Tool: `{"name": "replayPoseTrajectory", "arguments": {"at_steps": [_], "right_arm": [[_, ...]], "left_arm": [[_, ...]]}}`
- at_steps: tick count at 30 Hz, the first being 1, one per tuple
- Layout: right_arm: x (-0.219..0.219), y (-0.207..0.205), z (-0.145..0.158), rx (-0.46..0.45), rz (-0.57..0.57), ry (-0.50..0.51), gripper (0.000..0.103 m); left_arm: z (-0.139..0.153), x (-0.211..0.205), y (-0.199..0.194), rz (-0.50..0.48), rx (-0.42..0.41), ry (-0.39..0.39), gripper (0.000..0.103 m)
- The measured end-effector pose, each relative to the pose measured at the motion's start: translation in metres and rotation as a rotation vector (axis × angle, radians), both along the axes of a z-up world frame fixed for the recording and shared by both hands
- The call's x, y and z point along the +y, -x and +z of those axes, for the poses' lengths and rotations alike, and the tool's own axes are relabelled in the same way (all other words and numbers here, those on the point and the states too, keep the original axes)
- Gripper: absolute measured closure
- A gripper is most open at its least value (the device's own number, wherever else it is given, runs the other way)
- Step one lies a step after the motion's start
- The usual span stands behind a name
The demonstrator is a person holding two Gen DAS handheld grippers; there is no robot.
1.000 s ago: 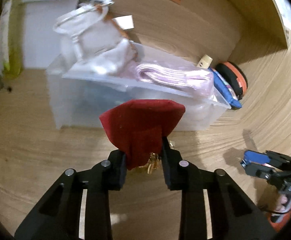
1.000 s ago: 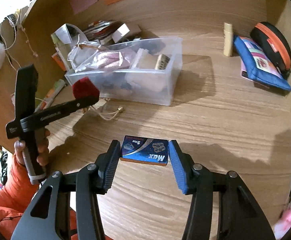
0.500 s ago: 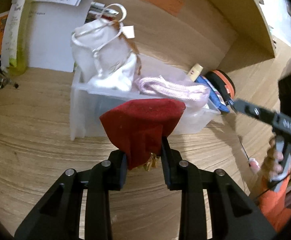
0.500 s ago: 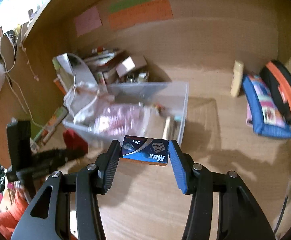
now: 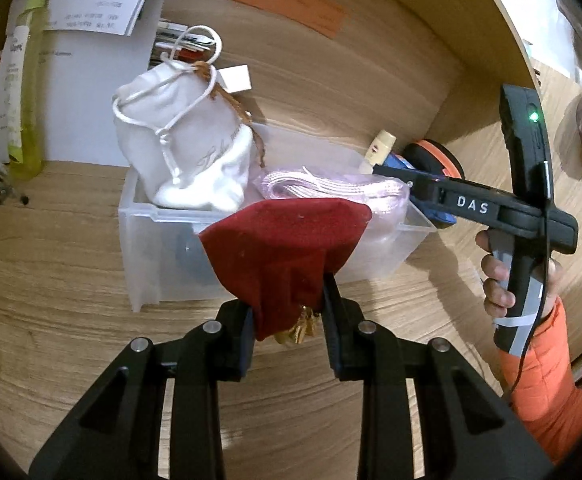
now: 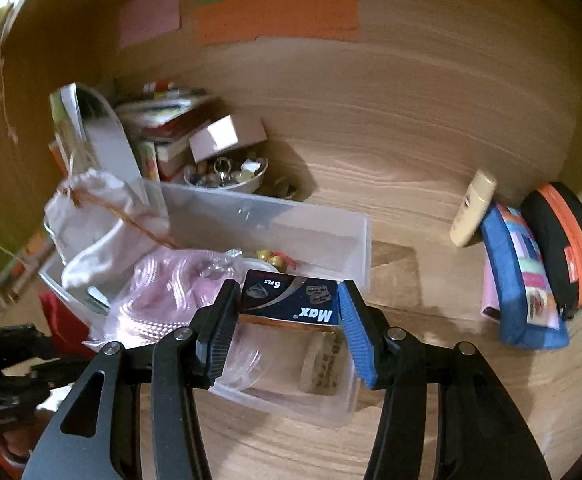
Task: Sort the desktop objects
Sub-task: 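Lower the blue Max card pack into the clear box and open right gripper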
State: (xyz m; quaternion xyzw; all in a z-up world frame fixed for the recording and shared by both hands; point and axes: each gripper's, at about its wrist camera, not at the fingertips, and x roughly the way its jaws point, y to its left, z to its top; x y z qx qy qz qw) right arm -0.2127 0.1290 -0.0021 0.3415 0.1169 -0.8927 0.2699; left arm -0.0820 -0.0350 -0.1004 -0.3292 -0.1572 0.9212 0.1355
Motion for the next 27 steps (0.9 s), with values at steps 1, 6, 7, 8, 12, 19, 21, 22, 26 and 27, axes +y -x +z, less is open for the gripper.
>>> {"name": "replayPoseTrajectory", "arguments": {"at_steps": [1, 6, 7, 8, 12, 19, 21, 22, 26, 27], "right_arm": [[-0.001, -0.001, 0.0, 0.008, 0.004, -0.009, 0.056], [0.0, -0.023, 0.021, 0.08, 0.08, 0.001, 0.056], [0.0, -0.029, 0.025, 0.093, 0.104, 0.0, 0.056], [-0.001, -0.036, 0.028, 0.106, 0.128, -0.007, 0.056], [0.003, -0.064, 0.03, 0.133, 0.202, -0.048, 0.056], [0.001, -0.073, -0.001, 0.131, 0.218, -0.244, 0.057], [-0.006, -0.066, -0.006, 0.107, 0.238, -0.277, 0.06], [-0.009, -0.064, -0.008, 0.1, 0.245, -0.292, 0.069], [-0.019, -0.062, -0.011, 0.101, 0.259, -0.318, 0.077], [-0.019, -0.062, -0.011, 0.096, 0.252, -0.311, 0.077]], "left_arm": [[0.0, -0.001, 0.001, 0.001, -0.001, -0.007, 0.074], [0.001, -0.008, 0.0, 0.01, -0.006, -0.029, 0.074], [0.001, -0.008, 0.001, 0.014, -0.004, -0.027, 0.074], [0.0, -0.007, 0.001, 0.013, -0.004, -0.022, 0.074], [-0.004, -0.005, -0.005, 0.005, 0.001, -0.012, 0.074], [-0.003, -0.015, -0.011, -0.018, 0.002, 0.0, 0.073], [-0.002, -0.016, -0.012, -0.015, 0.004, 0.004, 0.073], [-0.002, -0.016, -0.013, -0.013, 0.004, 0.001, 0.073], [-0.003, -0.014, -0.011, -0.015, 0.003, -0.007, 0.073], [-0.003, -0.014, -0.011, -0.022, 0.003, -0.008, 0.073]]}}
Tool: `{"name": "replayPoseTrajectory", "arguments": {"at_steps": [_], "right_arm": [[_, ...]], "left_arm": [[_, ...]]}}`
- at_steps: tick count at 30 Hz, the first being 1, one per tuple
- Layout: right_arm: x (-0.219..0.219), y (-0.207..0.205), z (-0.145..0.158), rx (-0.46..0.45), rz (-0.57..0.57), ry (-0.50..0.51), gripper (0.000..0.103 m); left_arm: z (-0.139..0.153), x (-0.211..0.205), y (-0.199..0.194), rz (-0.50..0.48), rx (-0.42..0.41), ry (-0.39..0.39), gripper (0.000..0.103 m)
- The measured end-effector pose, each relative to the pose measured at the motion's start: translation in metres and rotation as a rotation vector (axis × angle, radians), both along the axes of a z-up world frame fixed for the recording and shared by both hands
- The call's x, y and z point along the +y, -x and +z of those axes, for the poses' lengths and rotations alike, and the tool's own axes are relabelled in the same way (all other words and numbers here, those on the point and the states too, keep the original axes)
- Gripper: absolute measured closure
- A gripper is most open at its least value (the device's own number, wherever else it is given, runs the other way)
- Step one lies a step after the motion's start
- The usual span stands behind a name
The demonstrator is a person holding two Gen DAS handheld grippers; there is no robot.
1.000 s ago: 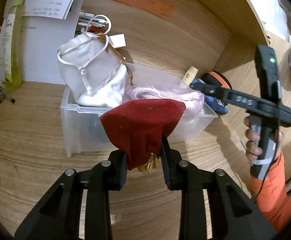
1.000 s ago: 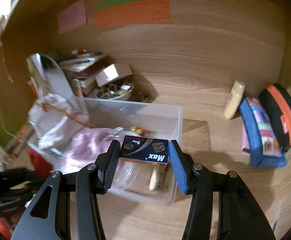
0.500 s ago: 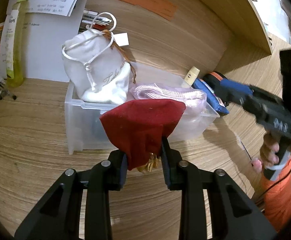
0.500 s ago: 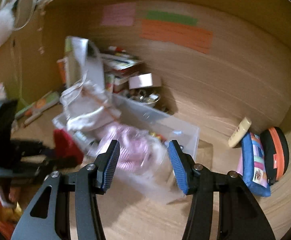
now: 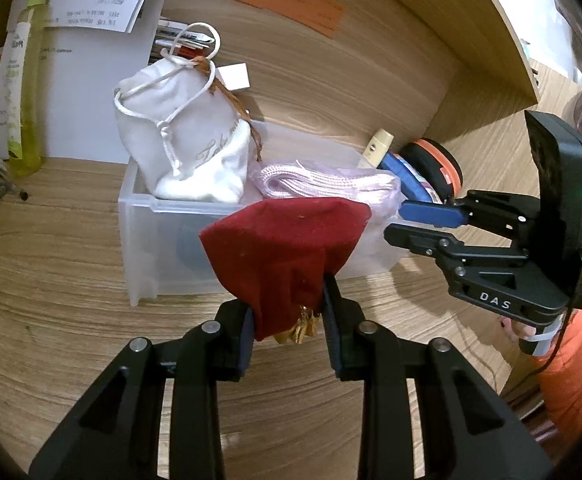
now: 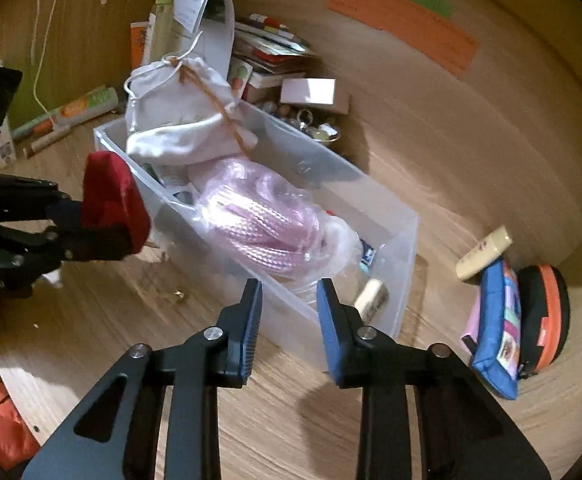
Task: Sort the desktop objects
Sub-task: 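Lower the blue Max card pack into the clear box and open right gripper, then carry the red velvet pouch in the left gripper over the clear box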
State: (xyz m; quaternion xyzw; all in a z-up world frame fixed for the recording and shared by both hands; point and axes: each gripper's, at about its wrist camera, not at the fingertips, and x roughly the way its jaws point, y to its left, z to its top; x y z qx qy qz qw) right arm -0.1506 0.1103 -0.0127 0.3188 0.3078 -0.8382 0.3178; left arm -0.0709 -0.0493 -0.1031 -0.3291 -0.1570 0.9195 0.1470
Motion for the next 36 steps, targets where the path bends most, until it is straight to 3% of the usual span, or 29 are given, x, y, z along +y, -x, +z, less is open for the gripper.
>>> {"name": "replayPoseTrajectory", "arguments": {"at_steps": [7, 9, 11, 13, 15, 19, 25, 30, 36], "right_arm": [[0.0, 0.002, 0.004, -0.035, -0.027, 0.066, 0.081], [0.006, 0.006, 0.015, -0.085, -0.03, 0.137, 0.103], [0.009, 0.014, 0.024, -0.027, -0.091, 0.139, 0.102], [0.014, 0.025, 0.024, -0.087, -0.109, 0.153, 0.102], [0.018, 0.02, 0.026, -0.153, -0.058, 0.207, 0.102], [0.007, -0.013, 0.021, -0.047, 0.026, 0.137, 0.1], [-0.019, -0.017, 0.002, -0.042, 0.046, 0.004, 0.099], [-0.026, -0.016, 0.004, -0.045, 0.081, -0.048, 0.096], [-0.036, -0.023, 0.002, 0.014, 0.134, -0.155, 0.083]], "left_arm": [[0.001, 0.006, -0.005, -0.02, 0.007, 0.022, 0.073], [0.002, 0.006, -0.006, -0.014, 0.012, 0.022, 0.073], [0.003, 0.006, -0.006, -0.014, 0.014, 0.013, 0.073], [0.002, 0.003, -0.007, -0.007, 0.014, 0.004, 0.073], [0.002, 0.0, -0.008, -0.005, 0.014, -0.009, 0.073], [0.001, 0.003, -0.005, -0.012, 0.009, -0.014, 0.073], [0.004, 0.008, -0.01, -0.015, 0.012, 0.015, 0.073], [0.002, 0.009, -0.007, -0.029, 0.006, 0.017, 0.073], [0.003, 0.008, -0.003, -0.027, 0.004, -0.002, 0.073]]}}
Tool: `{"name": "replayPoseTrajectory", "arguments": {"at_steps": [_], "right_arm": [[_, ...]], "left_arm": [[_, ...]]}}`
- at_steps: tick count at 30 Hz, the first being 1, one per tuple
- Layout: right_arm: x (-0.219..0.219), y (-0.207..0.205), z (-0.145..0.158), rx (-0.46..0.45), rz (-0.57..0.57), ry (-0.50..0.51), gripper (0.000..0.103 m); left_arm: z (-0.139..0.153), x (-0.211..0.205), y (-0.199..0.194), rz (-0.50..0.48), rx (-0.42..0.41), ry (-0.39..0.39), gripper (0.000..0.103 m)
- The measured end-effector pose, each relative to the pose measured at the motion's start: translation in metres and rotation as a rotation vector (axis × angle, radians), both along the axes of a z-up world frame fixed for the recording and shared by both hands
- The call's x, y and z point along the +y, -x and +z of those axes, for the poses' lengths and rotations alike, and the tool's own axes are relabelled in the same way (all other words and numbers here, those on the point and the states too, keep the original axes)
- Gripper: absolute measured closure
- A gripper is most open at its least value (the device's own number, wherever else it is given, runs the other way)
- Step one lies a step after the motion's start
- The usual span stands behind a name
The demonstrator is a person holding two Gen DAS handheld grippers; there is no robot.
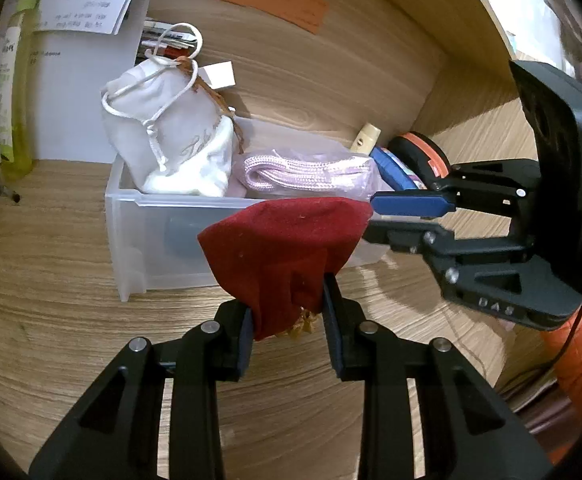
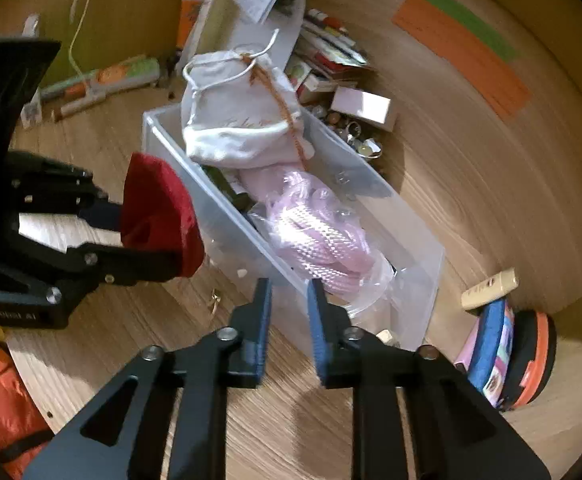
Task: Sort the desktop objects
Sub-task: 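Carry the red velvet pouch in the left gripper over the clear box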
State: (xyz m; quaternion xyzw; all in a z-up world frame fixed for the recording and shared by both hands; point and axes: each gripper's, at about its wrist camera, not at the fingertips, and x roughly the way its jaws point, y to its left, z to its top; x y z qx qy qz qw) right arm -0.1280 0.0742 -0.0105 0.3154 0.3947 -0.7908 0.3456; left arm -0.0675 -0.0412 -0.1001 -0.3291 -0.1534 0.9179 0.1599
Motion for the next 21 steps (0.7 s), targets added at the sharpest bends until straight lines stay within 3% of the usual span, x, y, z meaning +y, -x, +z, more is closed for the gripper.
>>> {"name": "replayPoseTrajectory", "arguments": {"at_steps": [4, 12, 16, 21], "right_arm": [[-0.008, 0.004, -0.004, 0.02, 0.008, -0.047, 0.078], [-0.034, 0.016, -0.014, -0.038, 0.088, -0.069, 0.075], [-0.039, 0.019, -0.013, -0.057, 0.104, -0.034, 0.078], [-0.032, 0.029, -0.007, -0.159, 0.068, 0.05, 0.081]], "left_arm": [[0.0, 0.001, 0.001, -0.002, -0.007, -0.015, 0.073], [0.0, 0.009, 0.007, -0.001, -0.01, 0.0, 0.073], [-0.001, 0.003, 0.003, 0.014, -0.009, -0.021, 0.073], [0.003, 0.001, -0.005, 0.027, 0.034, -0.051, 0.074]]}}
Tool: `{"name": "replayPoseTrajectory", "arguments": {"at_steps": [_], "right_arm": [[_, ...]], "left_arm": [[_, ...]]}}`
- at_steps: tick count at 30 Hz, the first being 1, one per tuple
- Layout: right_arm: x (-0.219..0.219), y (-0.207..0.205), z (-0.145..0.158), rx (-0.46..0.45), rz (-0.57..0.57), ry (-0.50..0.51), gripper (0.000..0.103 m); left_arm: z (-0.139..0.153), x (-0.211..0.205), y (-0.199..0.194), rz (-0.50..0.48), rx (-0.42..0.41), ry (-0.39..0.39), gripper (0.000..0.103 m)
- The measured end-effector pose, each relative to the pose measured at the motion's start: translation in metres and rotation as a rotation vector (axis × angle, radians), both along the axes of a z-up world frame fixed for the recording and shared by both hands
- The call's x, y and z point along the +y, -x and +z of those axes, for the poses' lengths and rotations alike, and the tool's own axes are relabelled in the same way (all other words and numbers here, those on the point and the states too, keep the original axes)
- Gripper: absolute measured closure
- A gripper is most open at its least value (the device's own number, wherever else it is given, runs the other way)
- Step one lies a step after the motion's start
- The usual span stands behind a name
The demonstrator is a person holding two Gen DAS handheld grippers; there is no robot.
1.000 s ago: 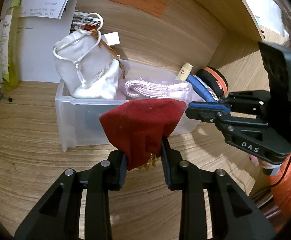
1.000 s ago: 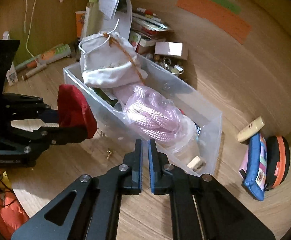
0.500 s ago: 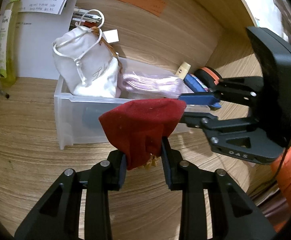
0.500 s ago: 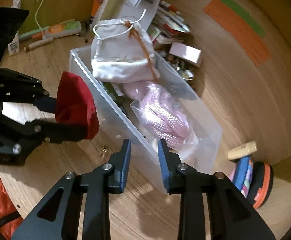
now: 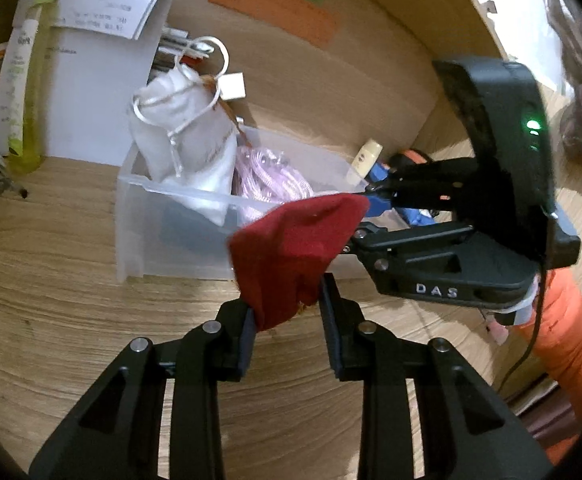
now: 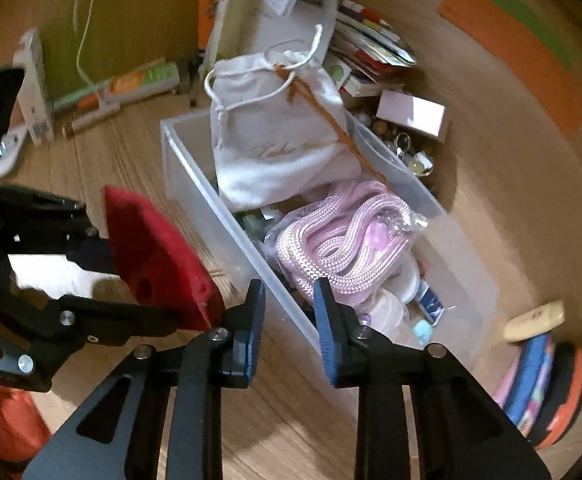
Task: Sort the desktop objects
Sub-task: 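Carry the red velvet pouch in the left gripper over the clear box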
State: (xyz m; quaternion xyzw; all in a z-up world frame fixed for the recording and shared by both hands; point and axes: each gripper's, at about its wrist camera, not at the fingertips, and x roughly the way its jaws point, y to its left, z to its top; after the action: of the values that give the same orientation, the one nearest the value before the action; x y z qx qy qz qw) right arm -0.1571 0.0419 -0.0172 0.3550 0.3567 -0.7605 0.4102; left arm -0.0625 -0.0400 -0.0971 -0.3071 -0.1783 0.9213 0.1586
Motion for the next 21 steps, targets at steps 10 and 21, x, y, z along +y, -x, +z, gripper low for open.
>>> {"name": "replayPoseTrajectory", "arguments": {"at_steps": [10, 21], "right_arm": [[-0.003, -0.004, -0.001, 0.034, 0.007, -0.006, 0.086], [0.001, -0.003, 0.001, 0.033, -0.003, -0.002, 0.082]], "left_arm": [[0.007, -0.002, -0.014, 0.017, 0.063, -0.05, 0.089], [0.043, -0.038, -0.018, 0.027, 0.1, -0.119, 0.09]]}}
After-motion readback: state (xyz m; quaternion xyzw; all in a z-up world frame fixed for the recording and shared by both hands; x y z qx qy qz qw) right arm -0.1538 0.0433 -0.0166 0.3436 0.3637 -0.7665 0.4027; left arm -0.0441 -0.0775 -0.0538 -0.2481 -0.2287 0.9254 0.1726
